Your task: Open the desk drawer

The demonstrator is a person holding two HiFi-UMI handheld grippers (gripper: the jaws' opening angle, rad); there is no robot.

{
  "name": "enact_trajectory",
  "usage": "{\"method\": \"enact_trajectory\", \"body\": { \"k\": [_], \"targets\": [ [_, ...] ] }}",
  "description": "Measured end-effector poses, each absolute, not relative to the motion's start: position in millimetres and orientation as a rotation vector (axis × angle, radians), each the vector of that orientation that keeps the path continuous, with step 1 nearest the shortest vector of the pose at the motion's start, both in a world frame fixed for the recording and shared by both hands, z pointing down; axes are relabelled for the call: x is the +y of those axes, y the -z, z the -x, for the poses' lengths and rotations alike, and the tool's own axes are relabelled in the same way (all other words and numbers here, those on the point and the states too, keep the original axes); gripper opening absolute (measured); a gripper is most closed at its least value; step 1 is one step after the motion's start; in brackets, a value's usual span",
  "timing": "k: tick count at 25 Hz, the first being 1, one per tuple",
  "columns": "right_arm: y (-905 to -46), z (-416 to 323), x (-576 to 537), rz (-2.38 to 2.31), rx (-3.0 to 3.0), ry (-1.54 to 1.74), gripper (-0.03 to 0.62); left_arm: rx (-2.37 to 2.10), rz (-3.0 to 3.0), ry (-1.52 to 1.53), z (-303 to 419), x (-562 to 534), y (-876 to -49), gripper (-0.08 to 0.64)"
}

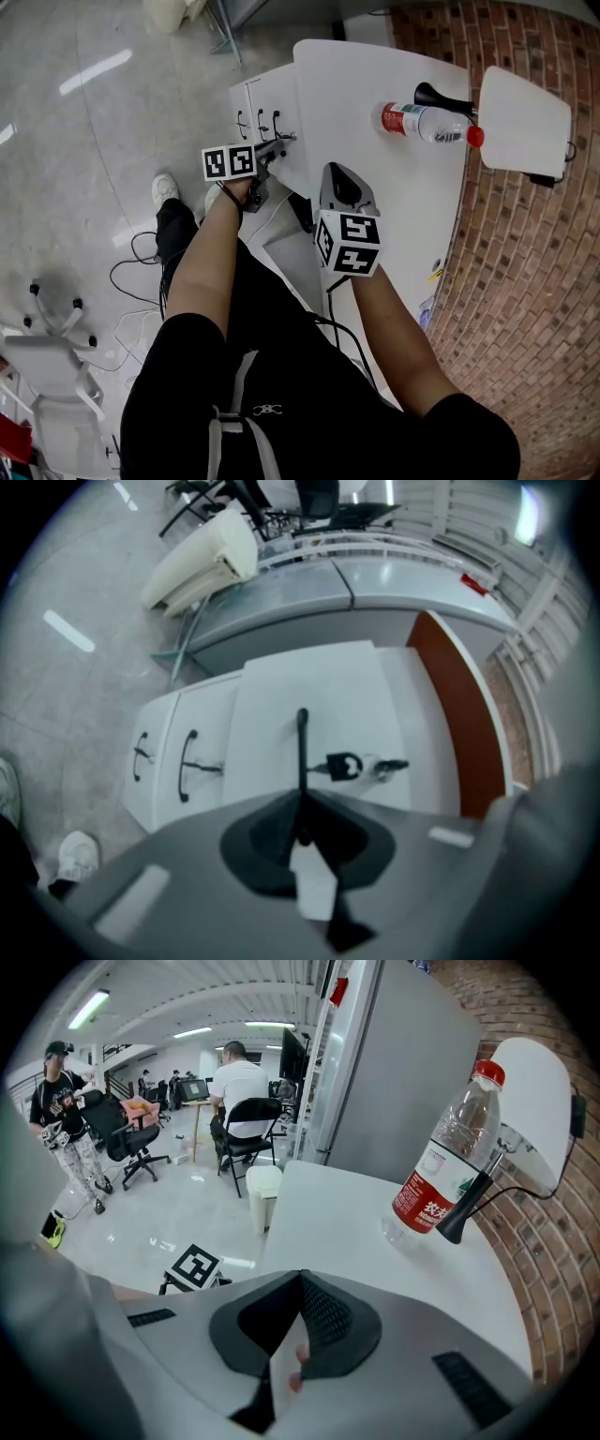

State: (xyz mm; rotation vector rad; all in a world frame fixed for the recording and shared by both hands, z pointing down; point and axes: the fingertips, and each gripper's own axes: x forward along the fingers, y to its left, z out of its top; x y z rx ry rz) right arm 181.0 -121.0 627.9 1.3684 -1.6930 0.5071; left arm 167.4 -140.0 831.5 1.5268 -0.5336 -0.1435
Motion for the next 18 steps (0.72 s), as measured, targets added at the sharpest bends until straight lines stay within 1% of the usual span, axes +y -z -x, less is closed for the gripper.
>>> {"method": "enact_trajectory", "body": {
  "k": [11, 18],
  "targets": [
    [-630, -169, -124, -1.343, -1.741, -0.526, -0.009, -0.641, -1.516, 0.058, -101, -119, -834, 0.018],
    [-632, -166, -134, -1.346, -1.752, -0.525, -0.009, -0.665, -1.519, 0.032, -96, -121, -834, 0.026]
  ]
}}
